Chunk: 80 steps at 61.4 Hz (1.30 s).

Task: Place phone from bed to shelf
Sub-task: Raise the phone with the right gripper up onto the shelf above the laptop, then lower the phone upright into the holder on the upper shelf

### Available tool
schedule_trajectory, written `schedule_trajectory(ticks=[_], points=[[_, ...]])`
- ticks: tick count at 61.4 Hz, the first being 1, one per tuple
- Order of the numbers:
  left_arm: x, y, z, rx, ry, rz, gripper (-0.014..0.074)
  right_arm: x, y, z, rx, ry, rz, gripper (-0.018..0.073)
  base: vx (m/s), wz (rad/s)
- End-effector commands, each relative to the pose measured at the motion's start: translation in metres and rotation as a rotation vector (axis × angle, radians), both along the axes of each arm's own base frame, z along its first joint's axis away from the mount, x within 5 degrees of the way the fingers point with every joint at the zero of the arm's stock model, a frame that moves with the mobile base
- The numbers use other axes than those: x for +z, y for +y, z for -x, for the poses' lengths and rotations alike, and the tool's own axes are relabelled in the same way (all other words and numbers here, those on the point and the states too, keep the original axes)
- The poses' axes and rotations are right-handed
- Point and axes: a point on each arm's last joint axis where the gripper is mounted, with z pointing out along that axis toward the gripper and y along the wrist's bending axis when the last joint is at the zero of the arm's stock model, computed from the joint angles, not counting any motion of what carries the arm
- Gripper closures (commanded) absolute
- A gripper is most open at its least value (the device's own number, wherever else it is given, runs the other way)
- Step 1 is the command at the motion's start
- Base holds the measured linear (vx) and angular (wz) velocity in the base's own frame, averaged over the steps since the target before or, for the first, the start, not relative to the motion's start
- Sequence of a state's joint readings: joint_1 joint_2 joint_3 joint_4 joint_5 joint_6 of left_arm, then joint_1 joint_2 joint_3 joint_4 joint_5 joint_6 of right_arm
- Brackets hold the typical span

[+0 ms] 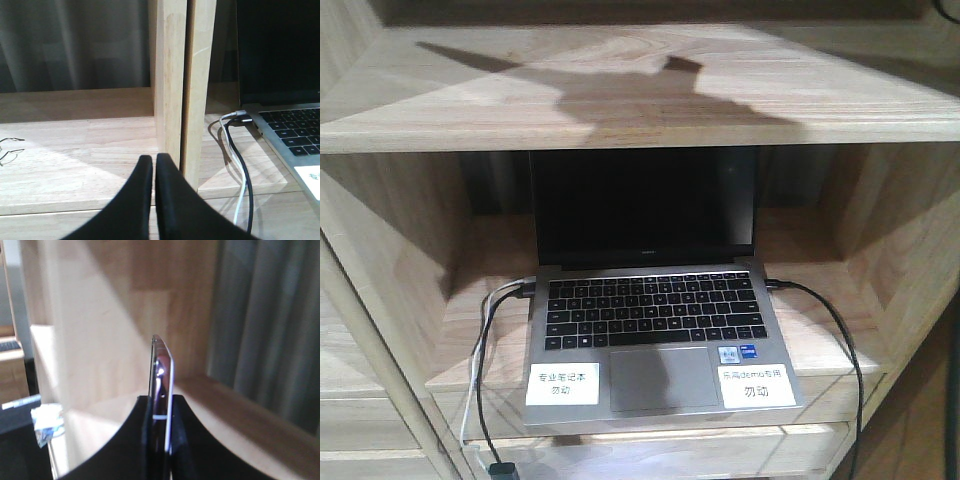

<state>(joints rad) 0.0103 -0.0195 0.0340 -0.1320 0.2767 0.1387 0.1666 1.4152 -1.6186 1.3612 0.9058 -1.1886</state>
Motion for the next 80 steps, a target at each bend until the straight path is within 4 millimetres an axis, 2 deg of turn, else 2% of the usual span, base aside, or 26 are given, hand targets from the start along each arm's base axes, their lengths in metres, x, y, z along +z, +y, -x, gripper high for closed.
schedule_trajectory(ticks=[1,18,25,41,63,80], points=[[0.006,0.001,-0.001,0.007,-0.075,0.011,0.0596,0.026,0.008,0.001,0.027,-0.048,-0.102,0.056,0.0,0.0],[0.006,0.001,-0.001,0.007,-0.075,0.011,0.0596,0.017,0.049,-0.041,0.097,-0.009,-0.087,0.056,0.0,0.0],[0.006,0.001,-0.001,0.007,-0.075,0.011,0.0596,0.004,0.065,-0.058,0.125,0.021,-0.081,0.056,0.0,0.0],[0.006,0.001,-0.001,0.007,-0.075,0.011,0.0596,-0.03,0.094,-0.083,0.143,0.083,-0.037,0.056,0.0,0.0],[0.006,0.001,-0.001,0.007,-0.075,0.011,0.0596,-0.062,0.106,-0.104,0.123,0.101,0.05,0.056,0.0,0.0],[0.006,0.001,-0.001,0.007,-0.075,0.011,0.0596,-0.064,0.106,-0.105,0.122,0.073,0.069,0.0536,0.0,0.0]])
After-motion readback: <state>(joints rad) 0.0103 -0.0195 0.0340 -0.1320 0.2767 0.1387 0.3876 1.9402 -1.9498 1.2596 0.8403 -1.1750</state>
